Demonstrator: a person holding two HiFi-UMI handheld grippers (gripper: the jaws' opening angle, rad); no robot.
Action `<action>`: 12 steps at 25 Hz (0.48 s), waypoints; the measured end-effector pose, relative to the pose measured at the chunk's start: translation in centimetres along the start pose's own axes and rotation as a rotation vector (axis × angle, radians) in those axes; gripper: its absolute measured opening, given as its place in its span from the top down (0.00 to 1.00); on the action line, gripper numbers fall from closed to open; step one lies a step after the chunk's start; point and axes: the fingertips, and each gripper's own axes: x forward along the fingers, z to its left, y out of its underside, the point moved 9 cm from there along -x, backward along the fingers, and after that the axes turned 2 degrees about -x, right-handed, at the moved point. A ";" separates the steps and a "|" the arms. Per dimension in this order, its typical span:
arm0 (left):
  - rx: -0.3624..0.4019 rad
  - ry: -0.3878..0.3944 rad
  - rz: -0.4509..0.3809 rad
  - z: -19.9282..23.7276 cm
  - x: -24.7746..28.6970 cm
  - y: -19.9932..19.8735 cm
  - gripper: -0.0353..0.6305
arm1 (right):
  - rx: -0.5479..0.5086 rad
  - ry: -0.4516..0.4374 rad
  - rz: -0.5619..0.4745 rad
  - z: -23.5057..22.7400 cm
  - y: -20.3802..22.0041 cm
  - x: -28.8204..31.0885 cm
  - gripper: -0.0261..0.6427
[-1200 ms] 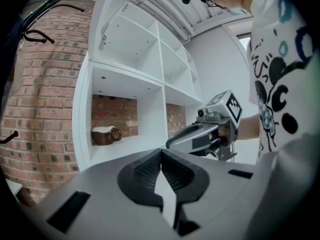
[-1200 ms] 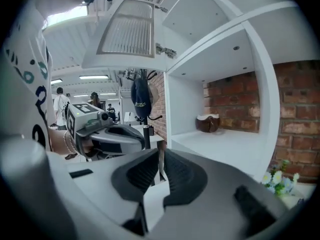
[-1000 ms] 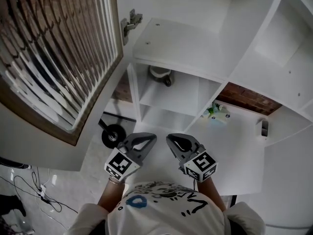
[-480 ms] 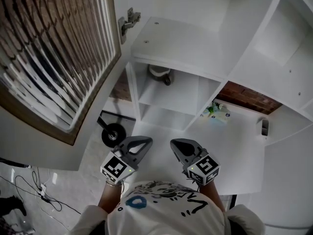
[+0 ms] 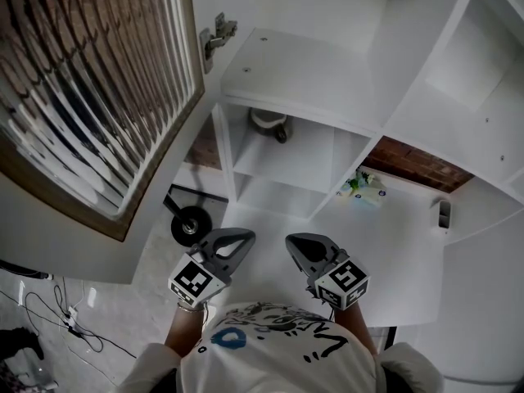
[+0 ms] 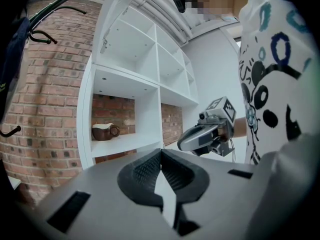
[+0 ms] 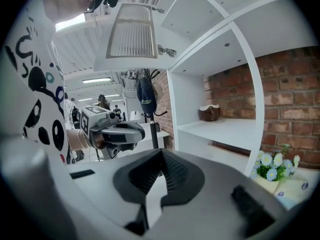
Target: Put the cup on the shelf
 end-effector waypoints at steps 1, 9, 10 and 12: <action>-0.001 0.001 0.000 0.0 0.0 0.0 0.92 | 0.000 0.002 -0.002 0.0 0.0 0.0 0.92; 0.002 -0.002 0.006 -0.2 -0.1 0.0 0.92 | 0.004 0.011 -0.010 0.0 0.2 -0.3 0.92; 0.000 -0.002 0.006 -0.2 -0.1 0.0 0.92 | 0.005 0.011 -0.010 0.0 0.2 -0.3 0.92; -0.002 -0.003 0.005 -0.2 -0.1 0.0 0.92 | 0.008 0.013 -0.010 0.0 0.2 -0.3 0.92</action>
